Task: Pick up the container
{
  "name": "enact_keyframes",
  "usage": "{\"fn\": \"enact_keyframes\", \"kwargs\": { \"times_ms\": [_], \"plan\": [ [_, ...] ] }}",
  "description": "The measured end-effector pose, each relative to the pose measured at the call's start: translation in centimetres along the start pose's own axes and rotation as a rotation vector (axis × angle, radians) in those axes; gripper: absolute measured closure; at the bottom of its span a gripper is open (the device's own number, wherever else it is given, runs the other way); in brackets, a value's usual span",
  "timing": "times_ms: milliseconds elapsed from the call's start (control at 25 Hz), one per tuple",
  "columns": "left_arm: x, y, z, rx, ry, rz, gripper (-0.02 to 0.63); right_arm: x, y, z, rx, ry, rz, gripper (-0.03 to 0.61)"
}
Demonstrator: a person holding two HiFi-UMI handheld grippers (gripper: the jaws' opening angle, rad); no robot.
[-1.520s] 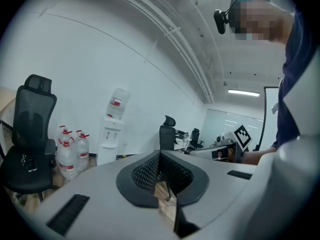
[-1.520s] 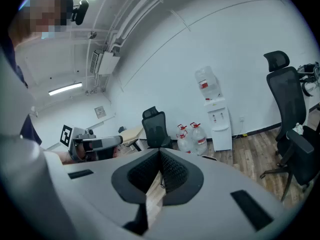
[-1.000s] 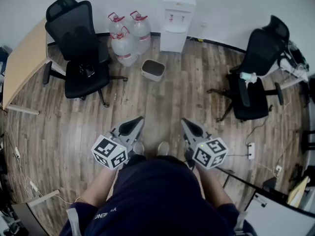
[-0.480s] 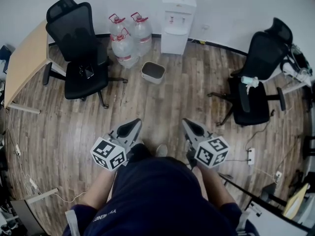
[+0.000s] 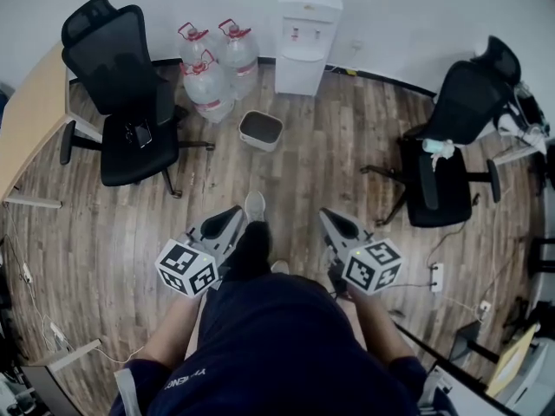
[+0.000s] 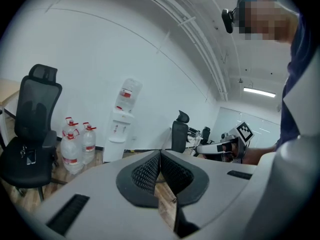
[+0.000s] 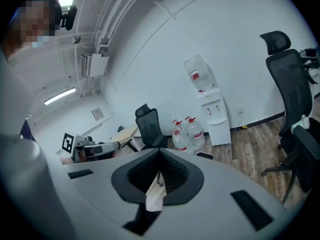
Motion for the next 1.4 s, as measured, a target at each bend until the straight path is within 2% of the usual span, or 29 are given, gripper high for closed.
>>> {"fn": "enact_keyframes", "kwargs": {
  "times_ms": [200, 400, 760, 1040, 1400],
  "plan": [
    [1.8, 5.6, 5.3, -0.030, -0.028, 0.013, 0.588, 2.5, 5.5, -3.9, -0.028, 0.024, 0.022, 0.561],
    [4.4, 11.2, 12.6, -0.063, -0.045, 0.070, 0.588, 6.3, 13.8, -7.2, -0.044, 0.037, 0.067, 0.561],
    [9.2, 16.8, 25.6, -0.043, -0.092, 0.120, 0.588, 12.9, 25.2, -10.3, -0.092, 0.045, 0.133, 0.561],
    [10.6, 19.0, 30.3, -0.042, -0.115, 0.130, 0.588, 15.0, 29.6, -11.8, -0.119, 0.051, 0.189, 0.561],
    [9.0, 20.8, 34.0, -0.014, -0.178, 0.172, 0.588, 15.7, 35.0, -14.2, -0.102, 0.034, 0.257, 0.561]
  ]
}}
Point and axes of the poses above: the fingertips, and each gripper's own axes: y forward along the fingers, z to its left, x out of its top, the point moved 1 cm from there along -y, backward along the fingers, and after that the axes turned 2 degrees about -x, right-handed, at the moved point
